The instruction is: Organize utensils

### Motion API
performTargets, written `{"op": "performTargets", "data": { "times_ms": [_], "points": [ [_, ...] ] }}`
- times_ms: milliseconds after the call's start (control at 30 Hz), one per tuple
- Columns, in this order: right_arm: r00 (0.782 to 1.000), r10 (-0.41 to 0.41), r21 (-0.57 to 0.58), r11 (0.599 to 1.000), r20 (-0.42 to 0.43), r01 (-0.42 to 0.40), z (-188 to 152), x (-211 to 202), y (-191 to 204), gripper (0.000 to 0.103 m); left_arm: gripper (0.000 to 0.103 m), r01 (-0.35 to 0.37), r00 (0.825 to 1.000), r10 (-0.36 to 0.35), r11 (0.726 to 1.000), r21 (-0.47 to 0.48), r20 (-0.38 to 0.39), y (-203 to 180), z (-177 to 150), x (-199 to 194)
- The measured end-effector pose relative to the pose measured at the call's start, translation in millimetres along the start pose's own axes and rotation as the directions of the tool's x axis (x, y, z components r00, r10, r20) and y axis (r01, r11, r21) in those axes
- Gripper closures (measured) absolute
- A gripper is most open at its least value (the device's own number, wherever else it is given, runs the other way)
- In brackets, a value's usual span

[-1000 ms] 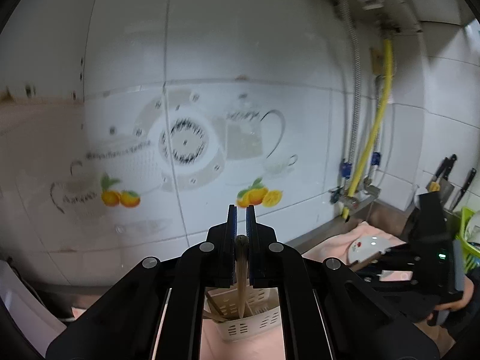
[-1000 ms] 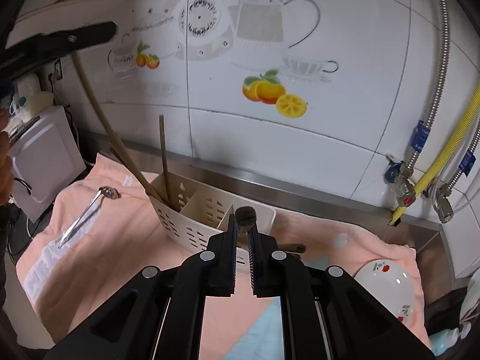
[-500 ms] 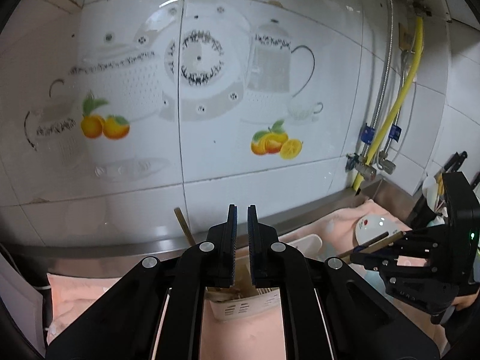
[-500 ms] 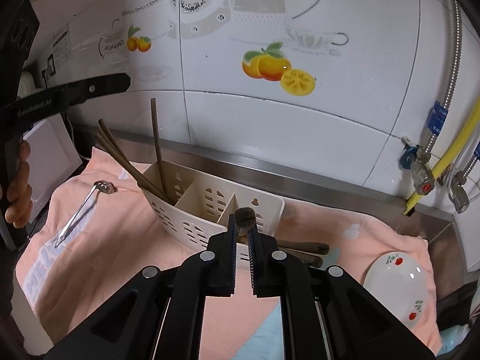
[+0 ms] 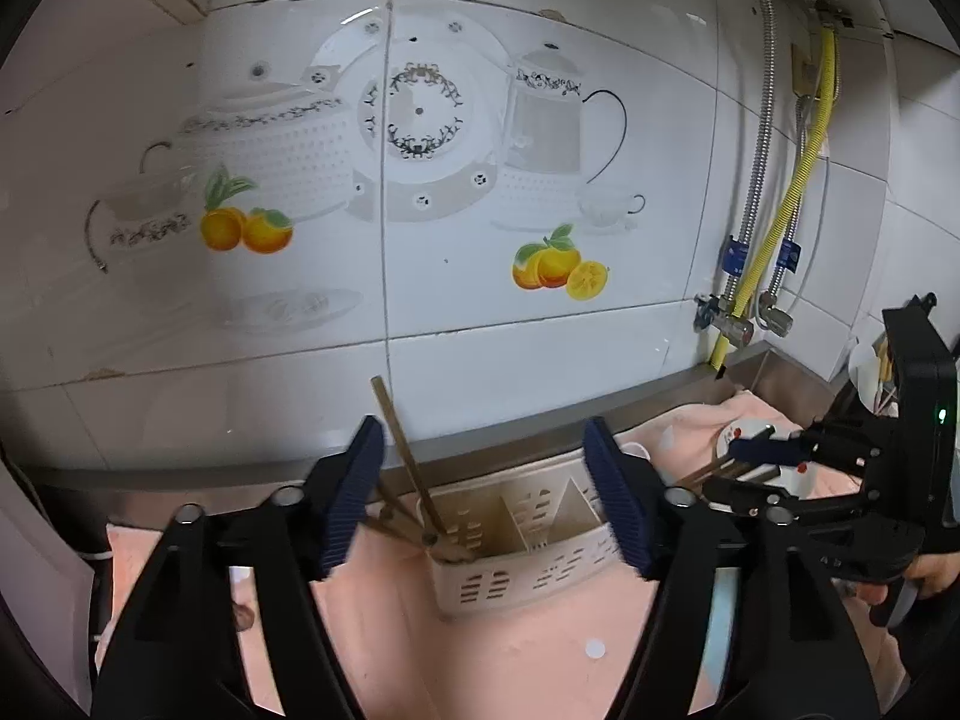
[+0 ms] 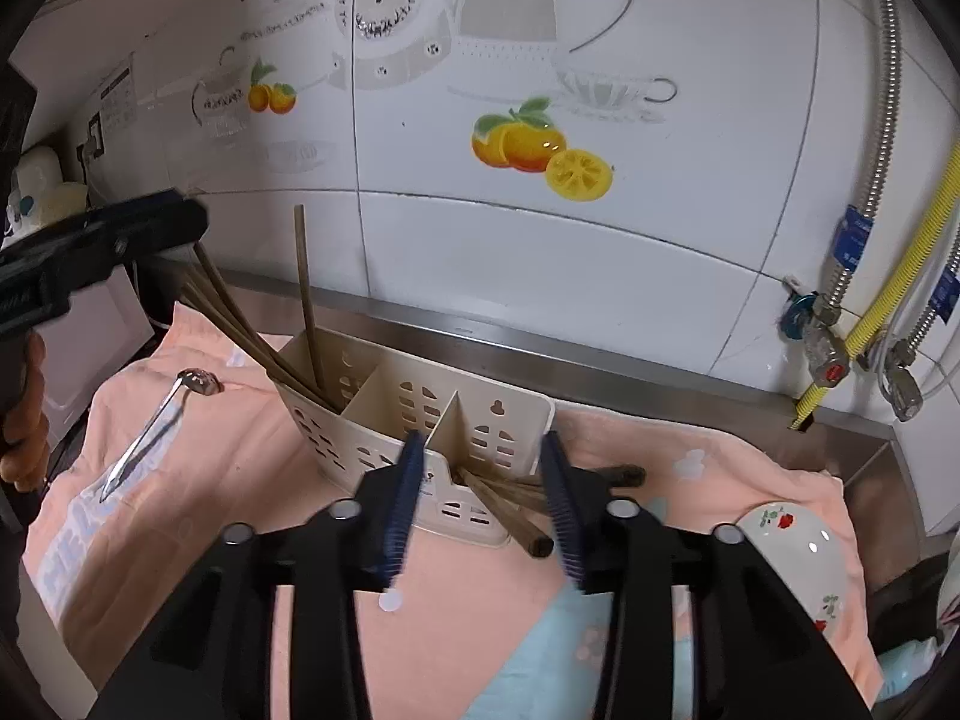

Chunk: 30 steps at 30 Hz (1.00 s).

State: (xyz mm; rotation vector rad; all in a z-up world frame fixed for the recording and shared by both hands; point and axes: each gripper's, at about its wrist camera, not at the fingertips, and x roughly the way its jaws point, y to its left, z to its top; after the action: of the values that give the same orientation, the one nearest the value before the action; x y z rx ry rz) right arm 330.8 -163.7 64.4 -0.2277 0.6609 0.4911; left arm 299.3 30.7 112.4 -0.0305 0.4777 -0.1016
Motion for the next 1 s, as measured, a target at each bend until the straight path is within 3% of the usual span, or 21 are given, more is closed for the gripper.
{"op": "performTargets", "data": {
  "times_ms": [233, 433, 1000],
  "points": [
    [0.998, -0.025, 0.006, 1.000, 0.052, 0.025, -7.5, -23.1, 2.9, 0.038, 0.007, -0.042, 0.999, 0.041, 0.999, 0.006, 0.020, 1.8, -23.2, -23.5],
    [0.994, -0.050, 0.009, 0.999, 0.101, 0.049, -15.5, -46.0, 7.8, 0.021, 0.005, -0.062, 0.998, 0.062, 0.998, 0.026, 0.017, -1.4, -39.0, -41.7],
    [0.984, -0.062, 0.039, 0.998, 0.168, 0.057, -60.8, -90.9, 27.3, 0.012, 0.005, -0.101, 0.995, 0.101, 0.994, 0.041, 0.022, -13.6, -88.3, -87.8]
  ]
}}
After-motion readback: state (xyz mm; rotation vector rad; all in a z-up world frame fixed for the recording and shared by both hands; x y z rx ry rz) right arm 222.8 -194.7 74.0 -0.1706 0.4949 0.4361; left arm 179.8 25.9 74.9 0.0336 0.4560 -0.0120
